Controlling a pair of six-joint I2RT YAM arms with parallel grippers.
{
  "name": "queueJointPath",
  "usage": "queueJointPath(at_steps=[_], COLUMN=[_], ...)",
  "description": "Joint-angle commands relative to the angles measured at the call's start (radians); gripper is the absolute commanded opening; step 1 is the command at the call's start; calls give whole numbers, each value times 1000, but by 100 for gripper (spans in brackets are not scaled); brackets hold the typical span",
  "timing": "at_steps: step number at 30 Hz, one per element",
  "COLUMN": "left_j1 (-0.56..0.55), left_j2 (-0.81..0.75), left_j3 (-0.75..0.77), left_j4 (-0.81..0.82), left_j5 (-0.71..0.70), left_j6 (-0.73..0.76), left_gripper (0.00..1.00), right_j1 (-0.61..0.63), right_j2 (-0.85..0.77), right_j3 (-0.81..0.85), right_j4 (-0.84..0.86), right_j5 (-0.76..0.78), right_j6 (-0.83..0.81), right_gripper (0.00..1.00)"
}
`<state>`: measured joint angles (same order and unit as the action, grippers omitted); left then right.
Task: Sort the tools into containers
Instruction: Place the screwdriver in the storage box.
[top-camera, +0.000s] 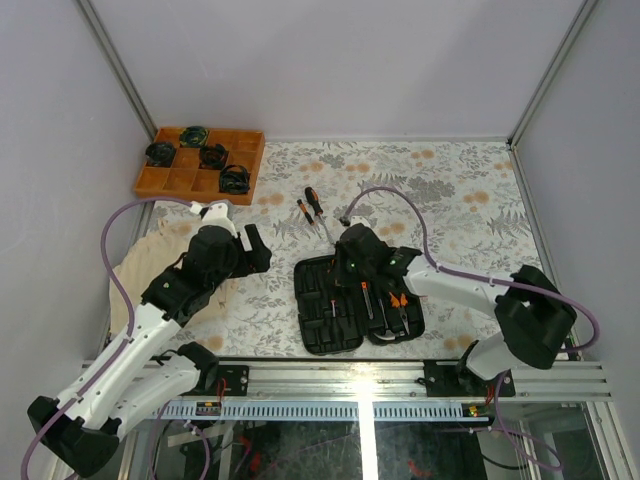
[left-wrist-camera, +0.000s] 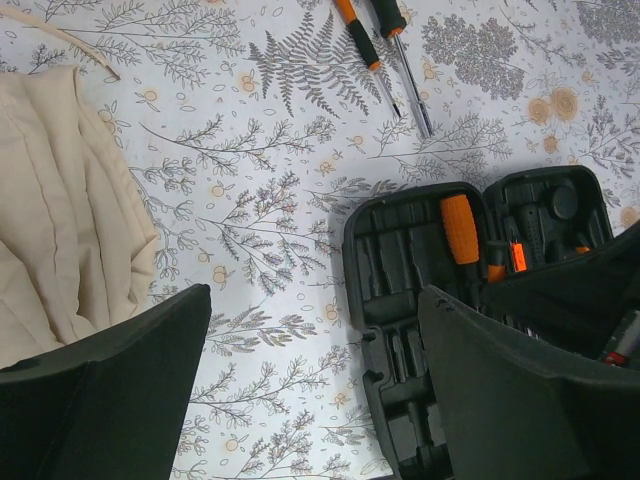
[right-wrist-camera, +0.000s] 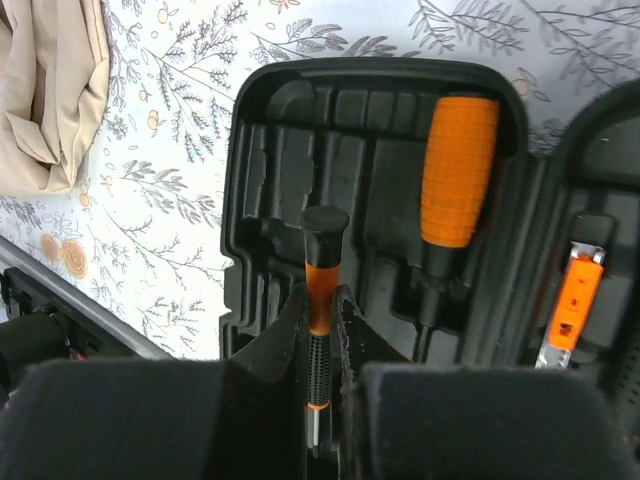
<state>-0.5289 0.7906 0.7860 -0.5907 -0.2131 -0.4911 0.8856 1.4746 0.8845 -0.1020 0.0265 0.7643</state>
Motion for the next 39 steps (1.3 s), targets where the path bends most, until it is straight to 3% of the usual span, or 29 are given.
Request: queueJointPath(at_steps=[1, 23, 36, 39], left_j1=[6, 5, 6, 6], left_j2=[-4, 4, -23, -28], left_j3=[5, -6, -11, -13], left_j4=[11, 26, 32, 34], left_j5=[-33, 22, 33, 35], left_j6=[16, 27, 25, 25], left_gripper=[83, 83, 83, 83], right_j1=[24, 31, 30, 32], right_j2=[63, 311, 368, 379], right_j3=[76, 213, 250, 260], right_j4=[76, 147, 126, 121], right_j5=[-63, -121, -74, -66], right_j6=[40, 92, 80, 77], right_gripper=[0, 4, 10, 16])
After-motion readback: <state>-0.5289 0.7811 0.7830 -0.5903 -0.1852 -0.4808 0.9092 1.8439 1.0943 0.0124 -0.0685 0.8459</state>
